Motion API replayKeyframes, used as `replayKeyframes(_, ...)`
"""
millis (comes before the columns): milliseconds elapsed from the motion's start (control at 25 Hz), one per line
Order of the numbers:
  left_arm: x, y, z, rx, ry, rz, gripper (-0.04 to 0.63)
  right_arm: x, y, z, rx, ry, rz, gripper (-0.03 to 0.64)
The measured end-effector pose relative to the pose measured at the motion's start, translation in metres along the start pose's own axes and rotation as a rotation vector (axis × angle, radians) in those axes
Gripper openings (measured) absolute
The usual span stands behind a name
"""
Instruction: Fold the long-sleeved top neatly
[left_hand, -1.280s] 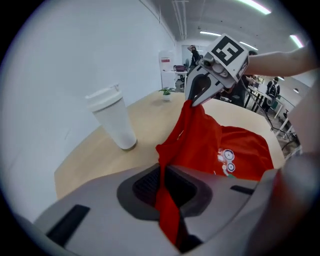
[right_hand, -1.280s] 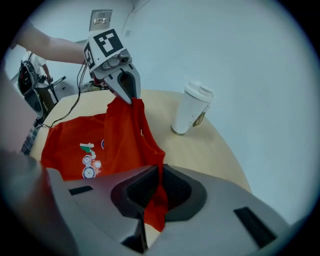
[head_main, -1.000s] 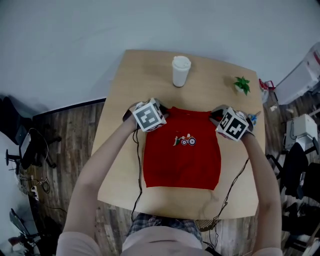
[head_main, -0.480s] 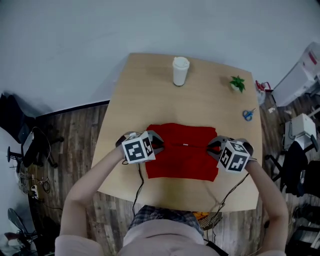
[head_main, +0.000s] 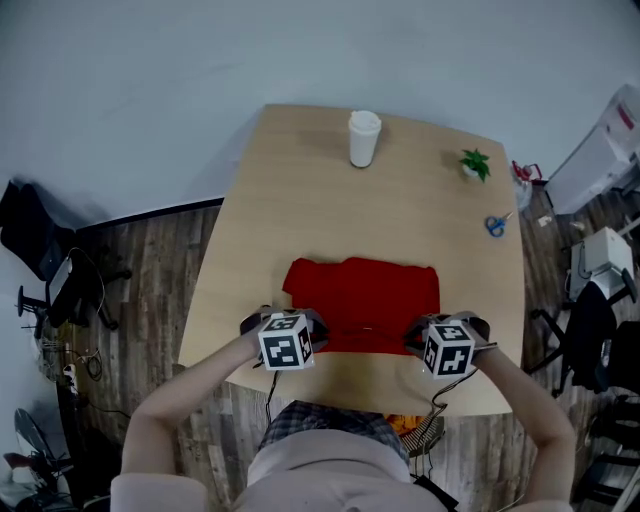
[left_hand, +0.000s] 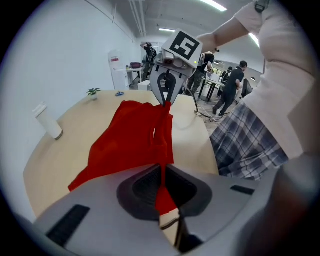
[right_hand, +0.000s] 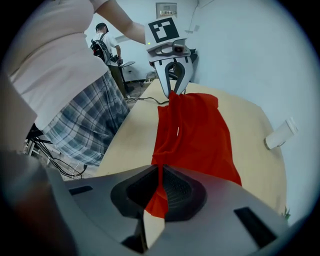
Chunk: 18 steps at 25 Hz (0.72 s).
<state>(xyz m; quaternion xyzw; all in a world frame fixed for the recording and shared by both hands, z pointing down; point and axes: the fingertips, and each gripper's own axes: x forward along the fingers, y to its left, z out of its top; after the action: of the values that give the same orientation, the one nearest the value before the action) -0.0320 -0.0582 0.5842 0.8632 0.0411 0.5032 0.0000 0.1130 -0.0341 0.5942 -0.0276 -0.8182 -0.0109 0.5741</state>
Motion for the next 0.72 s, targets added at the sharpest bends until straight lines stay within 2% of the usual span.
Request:
replayKeyframes(240,0.041,-0.020,-0.022,-0.067,0.017,-0.013,0.031,0.042,0.013,-0.013,0.045,0.027,0.020,0.043)
replayKeyframes(400,0.055,-0.017,-0.028,-0.162,-0.010,-0.044,0.050,0.060,0.010,-0.021,0.093,0.036,0.019,0.049)
replayKeyframes(560,0.060,-0.032,-0.032,-0.231,-0.006,-0.151,0.177,0.070,0.016,-0.024,0.158,0.034,0.070,0.097)
replayKeyframes(640,0.060,-0.042,-0.033,-0.256,0.001,-0.214,0.251,0.075,0.022,-0.025,0.183,0.037,0.103,0.155)
replayKeyframes(720,0.063,-0.046,-0.033,-0.265,0.007,-0.238,0.288,0.080,0.025,-0.026,0.196,0.034,0.120,0.183)
